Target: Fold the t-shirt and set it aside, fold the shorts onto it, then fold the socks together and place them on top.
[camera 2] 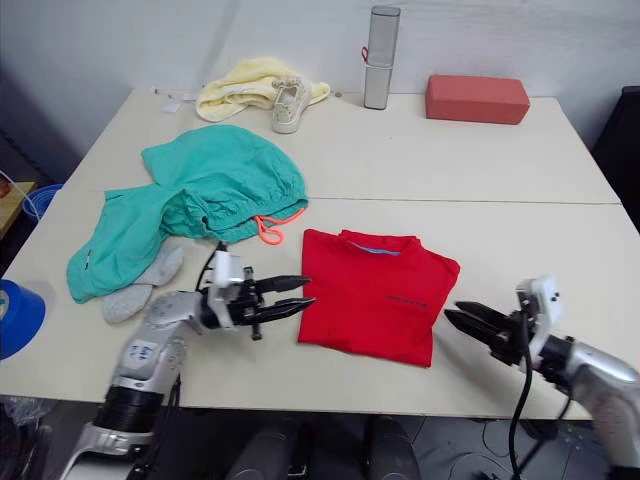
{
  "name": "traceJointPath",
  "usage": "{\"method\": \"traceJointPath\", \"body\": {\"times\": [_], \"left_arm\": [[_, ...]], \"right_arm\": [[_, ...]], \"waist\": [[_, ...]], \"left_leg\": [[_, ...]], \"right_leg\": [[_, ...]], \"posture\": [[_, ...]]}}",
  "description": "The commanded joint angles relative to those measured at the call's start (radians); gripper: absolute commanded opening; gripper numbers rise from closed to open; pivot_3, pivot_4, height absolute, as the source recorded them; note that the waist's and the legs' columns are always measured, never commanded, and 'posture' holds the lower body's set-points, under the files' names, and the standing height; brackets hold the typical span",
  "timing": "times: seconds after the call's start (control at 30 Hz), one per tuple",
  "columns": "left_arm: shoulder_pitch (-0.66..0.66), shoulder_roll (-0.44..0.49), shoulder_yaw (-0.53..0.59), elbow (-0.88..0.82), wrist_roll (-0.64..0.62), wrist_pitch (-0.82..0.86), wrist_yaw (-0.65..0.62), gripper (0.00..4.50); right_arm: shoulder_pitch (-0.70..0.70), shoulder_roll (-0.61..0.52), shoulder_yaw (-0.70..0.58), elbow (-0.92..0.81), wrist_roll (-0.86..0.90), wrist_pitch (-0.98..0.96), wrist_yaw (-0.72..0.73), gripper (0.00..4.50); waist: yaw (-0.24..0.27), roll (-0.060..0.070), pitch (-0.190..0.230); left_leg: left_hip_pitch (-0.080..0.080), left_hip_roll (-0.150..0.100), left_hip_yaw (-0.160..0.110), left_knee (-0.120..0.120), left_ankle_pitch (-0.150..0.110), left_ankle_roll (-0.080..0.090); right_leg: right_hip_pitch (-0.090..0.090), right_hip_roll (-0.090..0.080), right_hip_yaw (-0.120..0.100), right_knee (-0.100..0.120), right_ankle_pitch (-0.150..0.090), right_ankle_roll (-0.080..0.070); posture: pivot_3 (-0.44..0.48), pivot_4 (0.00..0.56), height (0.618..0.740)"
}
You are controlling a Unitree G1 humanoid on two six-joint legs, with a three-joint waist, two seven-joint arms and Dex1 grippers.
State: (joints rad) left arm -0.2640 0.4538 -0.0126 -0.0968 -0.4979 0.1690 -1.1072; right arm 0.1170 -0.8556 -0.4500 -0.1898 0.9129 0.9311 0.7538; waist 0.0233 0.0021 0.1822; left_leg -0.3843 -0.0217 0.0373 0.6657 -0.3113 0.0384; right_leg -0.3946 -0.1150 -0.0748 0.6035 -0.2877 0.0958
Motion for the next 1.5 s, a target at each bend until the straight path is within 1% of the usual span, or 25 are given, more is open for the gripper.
{"method": "traceJointPath", "body": {"times": [0.03,0.07,0.13,0.17,0.2,0.3,0.43,0.53,0.63,0.73,0.93,1.0,1.07,1.1,1.17,1.3,1.4,1.43,1.5], "left_arm": [[0.024,0.049,0.044,-0.079,-0.038,0.011,-0.016,3.20],[0.030,0.060,0.046,-0.089,-0.037,0.016,-0.012,3.48],[0.056,0.092,0.059,-0.109,-0.070,0.031,-0.058,4.16],[0.074,0.113,0.067,-0.122,-0.101,0.040,-0.102,4.46],[0.086,0.127,0.071,-0.132,-0.123,0.046,-0.130,4.46],[0.091,0.132,0.074,-0.142,-0.157,0.073,-0.129,4.46],[0.076,0.124,0.069,-0.146,-0.170,0.085,-0.118,4.46],[0.068,0.116,0.073,-0.148,-0.173,0.089,-0.100,4.46],[0.070,0.112,0.073,-0.151,-0.167,0.083,-0.096,4.46],[0.071,0.108,0.069,-0.160,-0.168,0.085,-0.088,4.46],[0.058,0.106,0.068,-0.167,-0.168,0.093,-0.067,4.46],[0.053,0.106,0.070,-0.165,-0.166,0.091,-0.061,4.50],[0.048,0.106,0.070,-0.161,-0.162,0.089,-0.056,4.50],[0.046,0.104,0.069,-0.160,-0.160,0.087,-0.053,4.50],[0.042,0.103,0.067,-0.158,-0.158,0.084,-0.050,4.50],[0.041,0.105,0.070,-0.153,-0.158,0.076,-0.053,4.50],[0.039,0.104,0.070,-0.144,-0.153,0.066,-0.056,4.50],[0.037,0.102,0.069,-0.141,-0.152,0.064,-0.054,4.50],[0.036,0.100,0.068,-0.138,-0.152,0.060,-0.053,4.50]], "right_arm": [[-0.066,-0.035,-0.070,0.062,0.145,0.282,-0.106,3.37],[-0.087,-0.037,-0.078,0.088,0.154,0.327,-0.128,3.67],[-0.132,-0.044,-0.052,0.143,0.172,0.430,-0.135,4.42],[-0.173,-0.035,-0.029,0.185,0.177,0.491,-0.144,4.50],[-0.204,-0.028,-0.015,0.216,0.178,0.535,-0.151,4.50],[-0.314,0.037,-0.003,0.296,0.171,0.627,-0.191,4.50],[-0.408,0.111,0.081,0.322,0.167,0.682,-0.221,4.50],[-0.444,0.145,0.145,0.320,0.200,0.683,-0.228,4.50],[-0.481,0.203,0.202,0.314,0.221,0.683,-0.263,4.50],[-0.515,0.264,0.234,0.321,0.206,0.683,-0.323,4.50],[-0.534,0.333,0.281,0.295,0.201,0.683,-0.403,4.50],[-0.533,0.361,0.283,0.276,0.188,0.683,-0.425,4.11],[-0.535,0.393,0.271,0.268,0.164,0.683,-0.454,3.42],[-0.539,0.415,0.252,0.272,0.144,0.683,-0.473,3.25],[-0.544,0.439,0.228,0.278,0.111,0.681,-0.494,2.61],[-0.551,0.407,0.219,0.259,0.108,0.683,-0.465,1.22],[-0.568,0.333,0.191,0.261,0.109,0.683,-0.439,0.19],[-0.572,0.307,0.179,0.267,0.108,0.683,-0.432,0.04],[-0.576,0.265,0.166,0.276,0.104,0.683,-0.415,0.04]], "waist": [[-0.001,0.000,0.000],[0.000,0.000,0.000],[0.000,0.000,0.000],[-0.003,0.000,0.000],[-0.005,0.000,0.000],[-0.007,-0.002,-0.001],[-0.026,-0.006,-0.004],[-0.037,-0.009,-0.005],[-0.049,-0.010,-0.006],[-0.057,-0.011,-0.007],[-0.056,-0.012,-0.009],[-0.056,-0.012,-0.010],[-0.055,-0.011,-0.010],[-0.056,-0.011,-0.010],[-0.059,-0.011,-0.010],[-0.056,-0.010,-0.010],[-0.050,-0.009,-0.010],[-0.048,-0.009,-0.010],[-0.031,-0.006,-0.008]], "left_leg": [[0.000,0.000,0.000,0.000,0.000,0.000],[0.000,0.000,0.000,0.000,0.000,0.000],[0.000,0.000,0.000,0.000,-0.001,0.002],[0.000,0.000,0.000,0.000,-0.001,0.002],[0.000,0.000,0.000,0.000,-0.001,0.002],[0.000,0.000,0.000,-0.001,-0.001,0.002],[0.000,0.001,0.000,-0.001,-0.003,0.005],[0.000,0.001,0.000,-0.002,-0.003,0.004],[0.001,0.002,0.000,-0.002,-0.003,0.003],[0.001,0.002,0.000,-0.003,-0.002,0.000],[0.002,0.003,0.000,-0.004,-0.002,-0.001],[0.002,0.003,0.000,-0.004,-0.002,-0.001],[0.002,0.003,0.000,-0.004,-0.002,-0.001],[0.002,0.003,0.000,-0.004,-0.002,-0.001],[0.003,0.003,0.000,-0.005,-0.002,-0.001],[0.004,0.003,0.001,-0.008,-0.002,-0.001],[0.005,0.003,0.000,-0.010,-0.002,-0.001],[0.004,0.003,0.000,-0.010,-0.002,-0.001],[0.004,0.001,0.000,-0.009,-0.001,0.000]], "right_leg": [[0.000,0.000,0.000,0.000,0.000,0.000],[0.000,0.000,0.000,-0.001,0.000,0.000],[0.000,0.000,0.000,-0.001,0.000,0.000],[0.001,0.000,0.000,-0.002,0.000,0.000],[0.001,0.000,-0.001,-0.002,0.000,0.000],[0.001,0.000,-0.001,-0.003,0.000,0.000],[0.001,0.000,-0.001,-0.002,0.000,0.000],[0.001,0.001,-0.001,-0.002,0.000,-0.001],[0.001,0.001,-0.002,-0.002,0.000,-0.001],[0.001,0.002,-0.001,-0.002,0.000,-0.001],[0.001,0.002,-0.001,-0.001,-0.001,-0.002],[0.001,0.002,-0.001,-0.001,-0.001,-0.002],[0.001,0.002,-0.001,-0.001,-0.001,-0.003],[0.001,0.002,-0.001,-0.001,-0.001,-0.003],[0.001,0.002,-0.001,-0.001,-0.001,-0.003],[0.001,0.002,0.000,-0.002,-0.002,-0.004],[0.001,0.002,0.000,-0.002,-0.002,-0.004],[0.001,0.002,0.000,-0.003,-0.002,-0.004],[0.001,0.001,0.000,-0.004,-0.002,-0.004]], "posture": [[0.000,0.150,0.740],[0.000,0.150,0.740],[0.000,0.150,0.740],[0.000,0.150,0.740],[0.000,0.150,0.740],[0.000,0.150,0.740],[0.000,0.150,0.740],[0.000,0.150,0.740],[0.000,0.150,0.740],[0.000,0.150,0.740],[0.000,0.150,0.740],[0.000,0.150,0.740],[0.000,0.150,0.740],[0.000,0.150,0.740],[0.000,0.150,0.740],[0.000,0.150,0.740],[0.000,0.150,0.740],[0.000,0.150,0.740],[0.000,0.150,0.740]]}}
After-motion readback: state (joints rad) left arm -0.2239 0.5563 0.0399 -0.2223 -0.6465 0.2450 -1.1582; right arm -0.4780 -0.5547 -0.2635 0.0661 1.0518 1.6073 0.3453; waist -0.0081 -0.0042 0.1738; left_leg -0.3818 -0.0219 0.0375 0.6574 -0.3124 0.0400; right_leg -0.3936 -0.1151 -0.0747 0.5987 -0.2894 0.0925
